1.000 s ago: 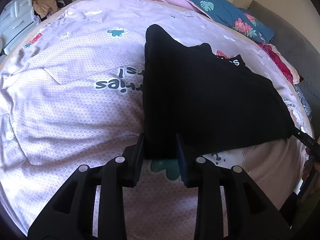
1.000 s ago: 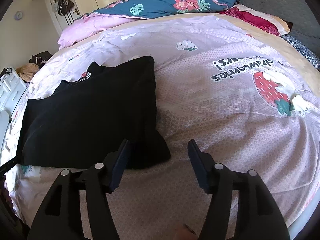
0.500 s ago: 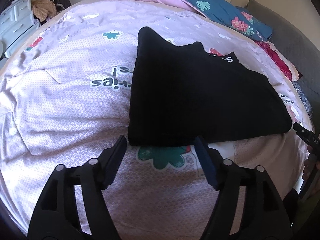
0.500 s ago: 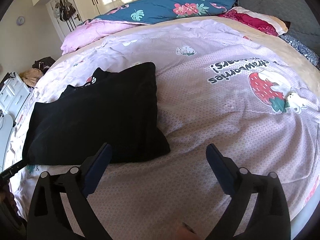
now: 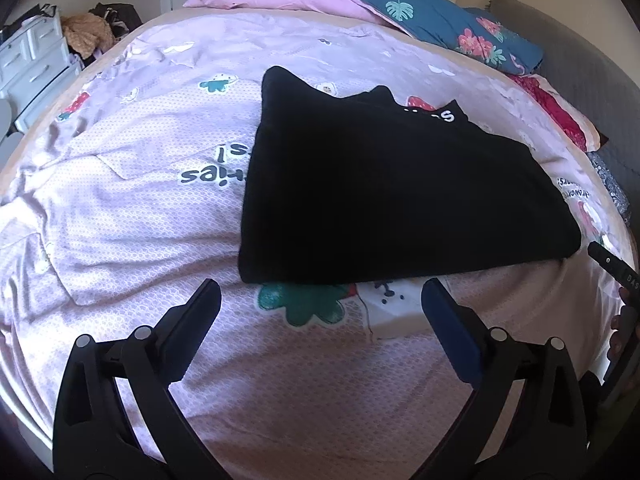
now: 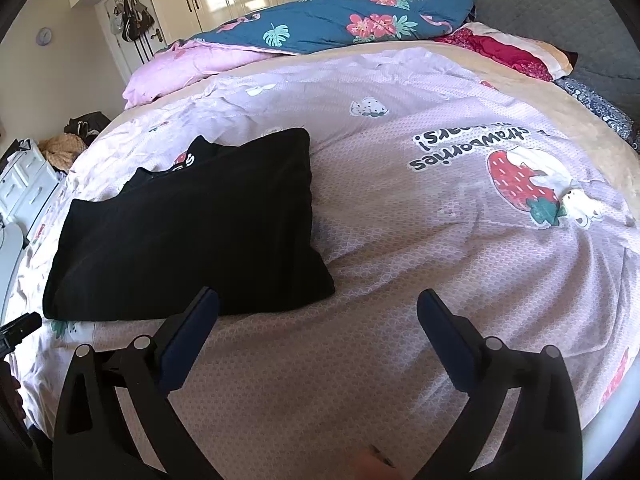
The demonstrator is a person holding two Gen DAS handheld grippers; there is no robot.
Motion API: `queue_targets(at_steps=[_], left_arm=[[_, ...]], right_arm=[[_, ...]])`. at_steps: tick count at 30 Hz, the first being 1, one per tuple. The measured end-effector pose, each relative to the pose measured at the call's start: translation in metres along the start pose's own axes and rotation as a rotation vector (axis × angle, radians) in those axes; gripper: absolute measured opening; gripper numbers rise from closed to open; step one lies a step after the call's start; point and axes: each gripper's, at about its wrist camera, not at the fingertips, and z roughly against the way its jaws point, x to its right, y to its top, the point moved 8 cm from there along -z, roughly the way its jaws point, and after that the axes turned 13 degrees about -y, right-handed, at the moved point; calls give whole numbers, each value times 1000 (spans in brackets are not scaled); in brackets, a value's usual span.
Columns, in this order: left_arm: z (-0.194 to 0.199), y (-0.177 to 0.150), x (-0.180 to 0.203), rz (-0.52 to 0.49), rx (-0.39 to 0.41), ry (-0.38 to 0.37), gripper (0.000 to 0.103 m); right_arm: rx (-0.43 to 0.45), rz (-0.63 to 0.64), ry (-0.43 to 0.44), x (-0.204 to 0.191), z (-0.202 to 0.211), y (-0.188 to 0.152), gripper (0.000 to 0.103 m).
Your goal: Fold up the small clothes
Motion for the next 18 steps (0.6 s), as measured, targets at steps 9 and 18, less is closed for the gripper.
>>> queue_targets(at_steps=[9,18], left_arm=[[3,-6,16,-17,2,-13,94],[17,-8,21,-27,30,-11,94]], right_arm=[[27,9,-6,2,13,-2,99],[51,30,3,-7,27,-5,99]])
